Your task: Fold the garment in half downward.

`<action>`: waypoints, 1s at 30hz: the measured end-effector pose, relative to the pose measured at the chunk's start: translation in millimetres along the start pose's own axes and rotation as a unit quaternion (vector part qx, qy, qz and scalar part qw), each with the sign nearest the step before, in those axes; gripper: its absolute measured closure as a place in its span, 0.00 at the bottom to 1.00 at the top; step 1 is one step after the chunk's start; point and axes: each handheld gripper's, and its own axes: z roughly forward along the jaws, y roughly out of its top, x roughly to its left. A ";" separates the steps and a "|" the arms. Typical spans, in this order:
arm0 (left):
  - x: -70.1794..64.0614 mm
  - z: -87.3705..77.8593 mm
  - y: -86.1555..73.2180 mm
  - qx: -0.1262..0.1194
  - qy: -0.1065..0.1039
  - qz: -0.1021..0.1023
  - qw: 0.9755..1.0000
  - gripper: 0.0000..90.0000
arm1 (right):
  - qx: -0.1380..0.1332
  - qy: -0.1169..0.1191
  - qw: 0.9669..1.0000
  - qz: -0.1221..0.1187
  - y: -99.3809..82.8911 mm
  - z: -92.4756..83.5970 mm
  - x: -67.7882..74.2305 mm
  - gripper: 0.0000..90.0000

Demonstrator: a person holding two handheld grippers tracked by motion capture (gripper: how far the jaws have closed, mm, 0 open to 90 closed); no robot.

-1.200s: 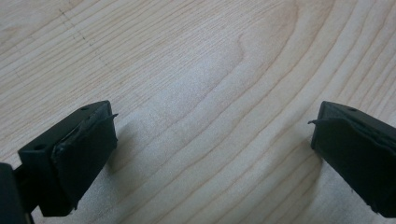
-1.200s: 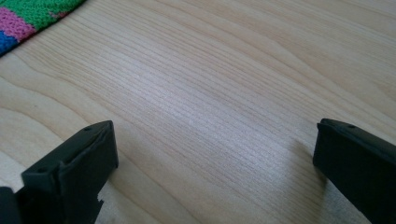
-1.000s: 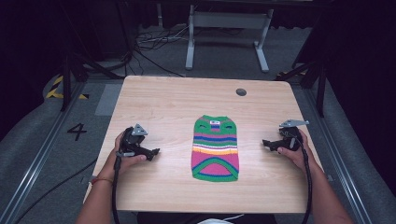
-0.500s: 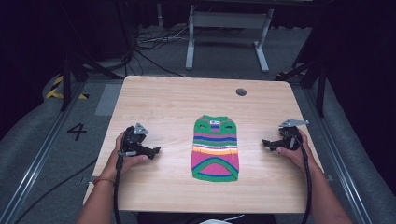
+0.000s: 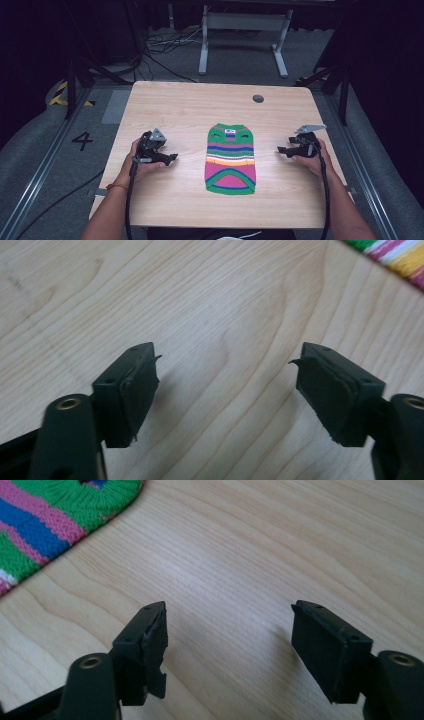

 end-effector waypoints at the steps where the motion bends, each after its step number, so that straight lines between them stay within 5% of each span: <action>1: 0.8 1.5 5.2 -0.002 -0.006 0.005 1.000 0.32 | -0.003 -0.003 1.000 -0.006 2.5 0.3 1.5 0.37; 8: -1.0 17.1 38.8 -0.015 -0.010 0.011 1.000 0.29 | -0.013 0.000 0.999 -0.033 27.3 7.6 17.0 0.40; 12: -3.7 37.6 64.3 -0.009 -0.041 0.018 0.999 0.34 | -0.015 0.010 0.999 -0.035 45.3 17.1 25.0 0.41; 16: -3.1 60.8 85.3 -0.016 -0.041 0.017 0.999 0.34 | -0.018 0.020 0.999 -0.040 61.0 32.1 35.9 0.42; 22: -3.8 82.1 100.4 -0.014 -0.034 0.008 0.999 0.35 | -0.014 0.027 0.998 -0.059 81.5 56.3 48.7 0.46; 30: -10.2 102.1 120.6 -0.016 -0.034 0.004 0.999 0.35 | 0.003 0.033 0.999 -0.043 85.8 82.8 49.2 0.46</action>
